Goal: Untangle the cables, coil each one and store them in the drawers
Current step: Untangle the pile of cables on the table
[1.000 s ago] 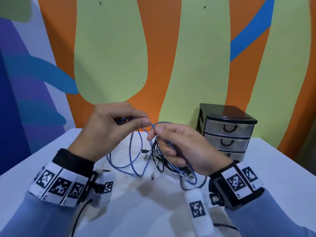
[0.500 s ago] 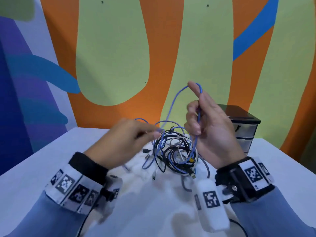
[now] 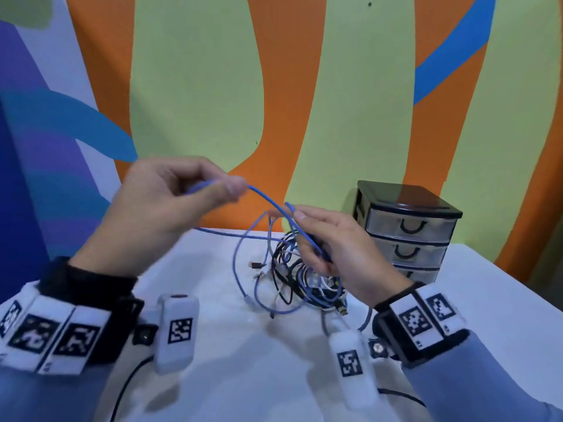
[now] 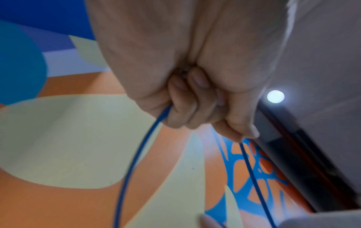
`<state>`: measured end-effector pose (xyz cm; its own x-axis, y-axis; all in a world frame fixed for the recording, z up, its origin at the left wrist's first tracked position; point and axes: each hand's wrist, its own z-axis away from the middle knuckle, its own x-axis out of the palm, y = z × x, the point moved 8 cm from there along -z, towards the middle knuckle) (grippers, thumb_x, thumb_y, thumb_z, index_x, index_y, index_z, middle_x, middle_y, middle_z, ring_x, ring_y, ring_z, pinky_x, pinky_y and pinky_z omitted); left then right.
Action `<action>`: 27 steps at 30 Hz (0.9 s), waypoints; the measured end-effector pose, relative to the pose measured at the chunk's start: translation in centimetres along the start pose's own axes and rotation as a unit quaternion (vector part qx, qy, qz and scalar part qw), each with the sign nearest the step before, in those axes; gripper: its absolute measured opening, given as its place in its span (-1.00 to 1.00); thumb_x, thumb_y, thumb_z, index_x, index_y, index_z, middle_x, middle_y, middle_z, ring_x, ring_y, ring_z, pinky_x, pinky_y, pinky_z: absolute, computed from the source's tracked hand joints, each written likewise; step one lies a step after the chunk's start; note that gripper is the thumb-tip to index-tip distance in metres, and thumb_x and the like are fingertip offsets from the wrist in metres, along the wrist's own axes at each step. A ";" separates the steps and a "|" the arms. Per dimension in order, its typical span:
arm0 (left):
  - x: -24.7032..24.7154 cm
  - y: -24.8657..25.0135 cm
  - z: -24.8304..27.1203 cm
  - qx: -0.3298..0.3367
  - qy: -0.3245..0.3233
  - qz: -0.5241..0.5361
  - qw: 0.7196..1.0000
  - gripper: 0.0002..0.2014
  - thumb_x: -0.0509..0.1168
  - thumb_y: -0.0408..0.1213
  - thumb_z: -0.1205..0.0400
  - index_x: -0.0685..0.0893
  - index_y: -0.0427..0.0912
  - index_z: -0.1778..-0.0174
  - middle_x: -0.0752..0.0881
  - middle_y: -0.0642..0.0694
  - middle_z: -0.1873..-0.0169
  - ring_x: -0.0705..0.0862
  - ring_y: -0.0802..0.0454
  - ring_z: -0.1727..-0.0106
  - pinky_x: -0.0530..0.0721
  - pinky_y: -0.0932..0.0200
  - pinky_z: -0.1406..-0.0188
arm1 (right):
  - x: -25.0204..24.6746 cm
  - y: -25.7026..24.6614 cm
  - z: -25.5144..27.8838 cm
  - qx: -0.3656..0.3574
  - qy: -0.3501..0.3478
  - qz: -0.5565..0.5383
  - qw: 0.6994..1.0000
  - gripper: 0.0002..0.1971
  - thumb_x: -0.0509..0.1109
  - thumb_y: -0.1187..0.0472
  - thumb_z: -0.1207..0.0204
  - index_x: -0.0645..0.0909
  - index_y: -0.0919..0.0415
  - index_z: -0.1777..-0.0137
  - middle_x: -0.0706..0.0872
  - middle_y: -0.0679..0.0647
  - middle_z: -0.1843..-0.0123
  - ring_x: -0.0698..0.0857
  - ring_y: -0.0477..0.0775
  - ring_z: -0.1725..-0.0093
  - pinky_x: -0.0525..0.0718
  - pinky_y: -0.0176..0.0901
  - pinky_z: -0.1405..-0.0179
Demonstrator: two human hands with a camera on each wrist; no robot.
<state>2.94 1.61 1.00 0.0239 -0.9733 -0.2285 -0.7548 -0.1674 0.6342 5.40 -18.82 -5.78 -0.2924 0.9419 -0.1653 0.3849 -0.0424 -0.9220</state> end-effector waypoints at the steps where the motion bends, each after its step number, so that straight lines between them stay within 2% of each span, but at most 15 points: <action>1: -1.7 -0.6 -0.2 0.002 0.056 0.001 0.998 -0.69 0.65 0.06 -0.51 0.85 -0.12 0.29 0.53 0.18 0.59 0.36 0.24 0.52 0.31 0.38 0.50 | 0.5 -0.1 0.2 0.011 -0.038 -0.035 0.999 -0.65 0.17 0.15 -0.85 0.78 0.15 -0.36 0.26 0.08 0.58 0.17 0.02 0.57 0.09 -0.15 0.52; 2: -2.9 -1.4 -0.4 0.003 0.103 -0.014 0.995 -0.70 0.64 0.05 -0.54 0.85 -0.13 0.26 0.57 0.13 0.57 0.39 0.23 0.50 0.33 0.37 0.46 | 1.2 -0.3 0.4 0.020 -0.076 -0.065 0.995 -0.65 0.18 0.15 -0.83 0.79 0.20 -0.32 0.23 0.07 0.58 0.13 0.02 0.57 0.04 -0.11 0.51; 4: -3.9 -2.8 -0.5 -0.001 0.158 -0.053 0.986 -0.74 0.61 0.00 -0.57 0.87 -0.14 0.20 0.68 -0.13 0.46 0.48 0.14 0.37 0.40 0.28 0.36 | 2.5 -0.6 0.9 0.027 -0.132 -0.104 0.985 -0.64 0.18 0.14 -0.80 0.77 0.24 -0.29 0.20 0.03 0.59 0.09 -0.02 0.58 0.03 -0.13 0.53; 7: -2.5 -4.6 -0.6 -0.016 0.144 -0.158 0.977 -0.71 0.54 0.06 -0.66 0.86 -0.07 0.23 0.66 -0.23 0.43 0.48 0.02 0.34 0.51 -0.03 0.30 | 3.3 -1.1 1.0 0.014 -0.135 -0.176 0.975 -0.61 0.15 0.17 -0.80 0.71 0.31 -0.41 0.19 -0.02 0.60 0.17 -0.07 0.66 0.15 -0.26 0.61; 9: -0.2 -5.7 -0.5 -0.043 0.059 -0.268 0.961 -0.60 0.42 0.15 -0.73 0.81 -0.06 0.27 0.51 -0.22 0.49 0.35 -0.03 0.39 0.39 -0.10 0.35 | 2.6 -1.7 0.8 -0.009 -0.082 -0.232 0.969 -0.58 0.11 0.18 -0.83 0.63 0.35 -0.51 0.21 -0.04 0.62 0.44 -0.02 0.68 0.39 -0.29 0.60; 10: 1.5 -6.2 -0.2 -0.056 -0.011 -0.302 0.952 -0.59 0.36 0.17 -0.75 0.77 0.00 0.30 0.46 -0.25 0.48 0.29 -0.02 0.41 0.33 -0.08 0.38 | 2.0 -2.0 0.6 -0.023 -0.049 -0.257 0.965 -0.58 0.09 0.19 -0.85 0.59 0.37 -0.54 0.24 -0.05 0.62 0.59 0.01 0.61 0.52 -0.29 0.53; 12: 5.6 -6.1 0.9 -0.066 -0.165 -0.310 0.934 -0.67 0.32 0.12 -0.79 0.76 0.14 0.26 0.46 -0.24 0.46 0.29 0.02 0.44 0.34 -0.05 0.38 | 1.0 -2.1 0.4 -0.049 0.014 -0.299 0.953 -0.58 0.08 0.20 -0.87 0.53 0.40 -0.57 0.36 -0.01 0.59 0.79 0.08 0.39 0.69 -0.26 0.37; 14: 9.0 -5.2 2.4 -0.048 -0.272 -0.304 0.912 -0.75 0.33 0.04 -0.81 0.72 0.10 0.16 0.47 -0.10 0.52 0.40 0.05 0.45 0.38 0.01 0.38 | 0.2 -1.5 0.1 -0.063 0.067 -0.318 0.944 -0.61 0.10 0.22 -0.88 0.48 0.40 -0.58 0.61 0.11 0.46 0.88 0.18 0.16 0.81 -0.21 0.19; 16: 11.2 -4.0 3.6 -0.023 -0.326 -0.317 0.890 -0.70 0.33 0.01 -0.81 0.59 0.03 0.23 0.50 -0.03 0.54 0.51 0.06 0.41 0.34 0.06 0.37 | -0.4 -0.7 -0.2 -0.073 0.113 -0.272 0.953 -0.65 0.11 0.22 -0.89 0.43 0.34 -0.58 0.84 0.28 0.21 0.90 0.26 -0.02 0.84 -0.13 -0.04; 18: 11.6 -2.6 4.0 -0.008 -0.340 -0.293 0.893 -0.66 0.38 -0.02 -0.79 0.61 -0.03 0.29 0.49 0.00 0.57 0.53 0.10 0.42 0.31 0.17 0.42 | -0.9 -0.2 -0.4 -0.080 0.156 -0.153 0.973 -0.74 0.09 0.20 -0.91 0.46 0.17 -0.51 0.88 0.34 0.08 0.90 0.23 -0.03 0.83 -0.07 -0.09; 19: 11.2 -2.0 3.8 -0.008 -0.332 -0.266 0.905 -0.66 0.43 -0.05 -0.77 0.65 -0.05 0.31 0.48 0.04 0.59 0.56 0.19 0.42 0.30 0.27 0.44 | -1.0 -0.1 -0.4 -0.077 0.161 -0.090 0.980 -0.76 0.09 0.20 -0.92 0.48 0.08 -0.48 0.89 0.29 0.12 0.90 0.18 0.07 0.83 -0.07 0.00; 21: 9.3 -0.7 2.9 -0.012 -0.289 -0.196 0.937 -0.72 0.51 -0.10 -0.71 0.75 -0.04 0.32 0.49 0.15 0.62 0.60 0.39 0.38 0.33 0.41 0.43 | -0.8 0.5 -0.4 -0.038 0.144 -0.017 0.989 -0.73 0.11 0.19 -0.91 0.49 0.04 -0.51 0.83 0.18 0.29 0.78 0.10 0.41 0.74 -0.15 0.37; 23: 5.9 -0.2 1.4 -0.016 -0.192 -0.133 0.972 -0.80 0.54 -0.08 -0.64 0.82 -0.03 0.28 0.50 0.17 0.60 0.45 0.29 0.48 0.29 0.38 0.50 | -0.7 1.2 -0.4 0.014 0.101 0.006 0.995 -0.70 0.14 0.19 -0.89 0.59 0.12 -0.51 0.65 0.14 0.48 0.51 0.02 0.61 0.43 -0.23 0.59; 25: 1.4 -1.4 0.1 -0.031 -0.060 -0.048 0.997 -0.76 0.57 -0.05 -0.61 0.85 -0.16 0.21 0.42 0.14 0.60 0.28 0.14 0.52 0.20 0.25 0.55 | -0.1 1.2 -0.2 0.041 0.031 -0.016 0.999 -0.68 0.18 0.19 -0.86 0.70 0.17 -0.44 0.44 0.09 0.57 0.31 -0.02 0.61 0.22 -0.28 0.59; 27: -2.4 -3.1 -0.5 -0.047 0.053 -0.001 0.997 -0.70 0.58 -0.03 -0.59 0.84 -0.24 0.20 0.35 0.06 0.61 0.22 0.03 0.52 0.15 0.19 0.55 | 1.1 0.4 0.2 0.042 -0.048 -0.073 0.995 -0.65 0.18 0.18 -0.83 0.73 0.25 -0.41 0.32 0.06 0.56 0.17 -0.02 0.58 0.11 -0.24 0.60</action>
<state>5.55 4.37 -0.09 0.0981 -0.9834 -0.1525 -0.6899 -0.1776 0.7017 5.05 -17.87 -6.39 -0.4240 0.9039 -0.0566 0.2579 0.0606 -0.9643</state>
